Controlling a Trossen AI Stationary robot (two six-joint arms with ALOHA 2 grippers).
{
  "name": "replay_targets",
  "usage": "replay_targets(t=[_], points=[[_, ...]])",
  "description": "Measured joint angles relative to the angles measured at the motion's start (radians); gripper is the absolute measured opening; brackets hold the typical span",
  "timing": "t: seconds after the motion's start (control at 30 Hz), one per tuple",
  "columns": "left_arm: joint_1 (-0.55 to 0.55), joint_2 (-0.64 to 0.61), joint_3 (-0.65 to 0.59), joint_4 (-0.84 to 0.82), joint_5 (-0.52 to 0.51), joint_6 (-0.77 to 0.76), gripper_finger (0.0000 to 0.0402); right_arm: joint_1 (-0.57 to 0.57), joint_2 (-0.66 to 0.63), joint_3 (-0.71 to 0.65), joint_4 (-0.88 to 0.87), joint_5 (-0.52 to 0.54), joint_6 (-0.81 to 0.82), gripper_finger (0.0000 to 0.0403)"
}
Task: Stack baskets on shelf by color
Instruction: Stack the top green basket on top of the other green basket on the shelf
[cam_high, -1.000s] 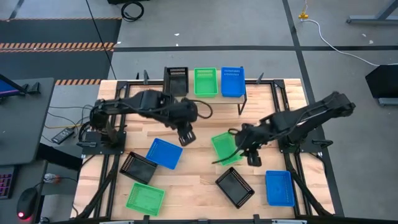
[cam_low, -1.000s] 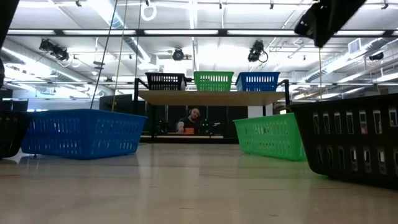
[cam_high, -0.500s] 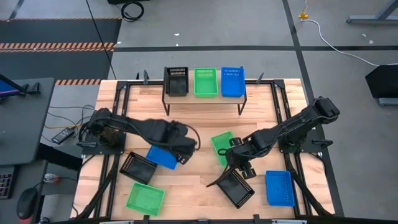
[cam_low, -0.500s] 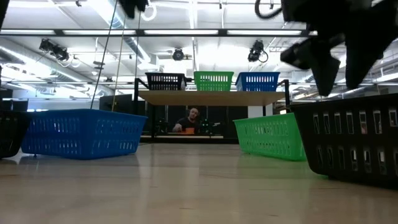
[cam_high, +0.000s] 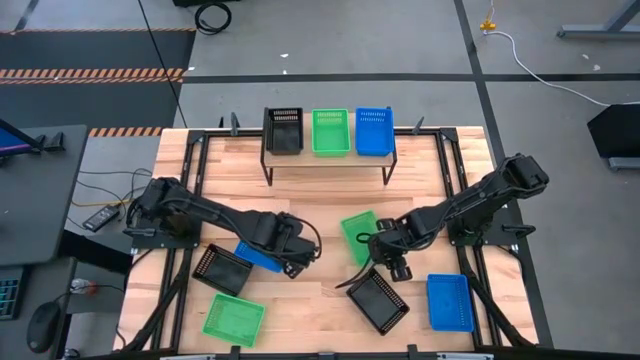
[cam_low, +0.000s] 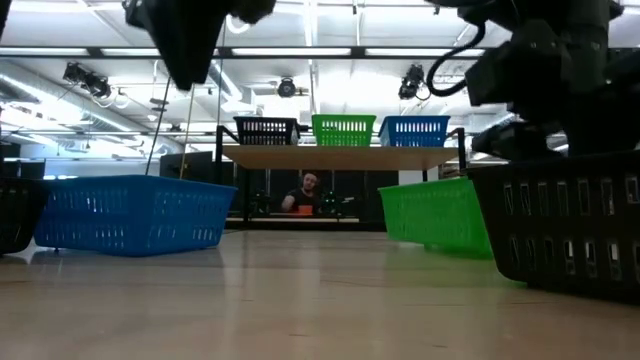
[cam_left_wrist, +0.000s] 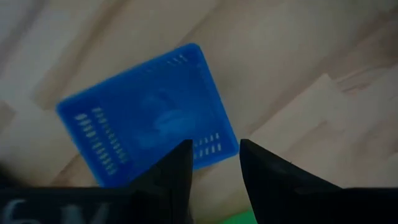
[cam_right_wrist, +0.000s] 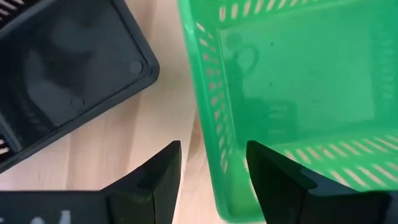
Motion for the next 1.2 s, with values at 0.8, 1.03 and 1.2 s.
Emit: replay_targets(t=[0.8,1.03,1.2], points=[[0.002,0.0,-0.109,0.072,0.057,-0.113,0.0142,-0.085,-0.142,0.27,-0.215,0.127,-0.21,0.001],[0.001,0.0,-0.109,0.104,0.095,-0.114,0.0142,-0.163,-0.187,0.546,-0.228,0.286,-0.443,0.001],[0.004,0.0,-0.109,0.106,0.138,-0.113,0.0142,-0.321,-0.185,0.617,-0.178,0.295,-0.531,0.001]])
